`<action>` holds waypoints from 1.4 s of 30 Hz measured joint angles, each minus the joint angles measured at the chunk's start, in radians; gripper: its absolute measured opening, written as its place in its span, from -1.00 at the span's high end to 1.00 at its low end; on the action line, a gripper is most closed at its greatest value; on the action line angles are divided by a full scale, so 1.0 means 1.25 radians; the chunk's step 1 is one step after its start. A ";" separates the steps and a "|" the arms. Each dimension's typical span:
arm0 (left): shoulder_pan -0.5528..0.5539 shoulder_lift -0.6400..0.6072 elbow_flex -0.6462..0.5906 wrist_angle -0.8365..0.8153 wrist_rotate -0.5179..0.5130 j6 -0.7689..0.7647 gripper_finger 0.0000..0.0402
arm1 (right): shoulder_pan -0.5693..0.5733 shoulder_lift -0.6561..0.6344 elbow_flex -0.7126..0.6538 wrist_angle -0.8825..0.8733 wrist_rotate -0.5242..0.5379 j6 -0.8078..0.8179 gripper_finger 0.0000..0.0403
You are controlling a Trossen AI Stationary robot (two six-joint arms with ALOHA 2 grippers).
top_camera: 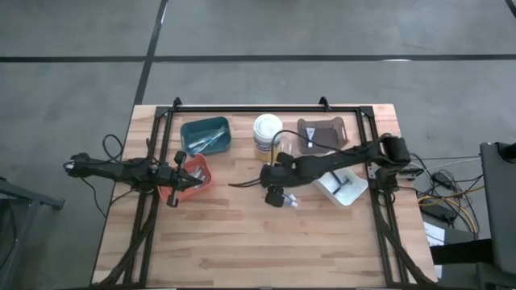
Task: Pick & Place Travel size toiletries
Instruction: Put the bottom right toothpaste into the black bin
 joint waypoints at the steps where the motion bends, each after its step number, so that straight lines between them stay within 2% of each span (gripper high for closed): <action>1: 0.000 0.000 0.000 0.000 0.000 0.000 0.96 | 0.000 0.014 0.019 -0.034 0.000 0.000 0.11; 9: 0.000 0.000 0.000 0.000 0.000 0.000 0.96 | 0.000 0.113 0.132 -0.136 0.000 0.000 0.11; 22: 0.000 0.000 0.000 0.000 0.000 0.000 0.96 | -0.002 0.231 0.221 -0.134 0.043 0.042 0.18; 35: 0.000 0.000 0.000 0.001 0.000 0.000 0.96 | 0.005 0.175 0.223 -0.313 0.042 0.130 0.25; 42: 0.000 0.001 0.000 0.000 0.000 0.000 0.96 | -0.002 0.162 0.221 -0.315 0.042 0.129 0.24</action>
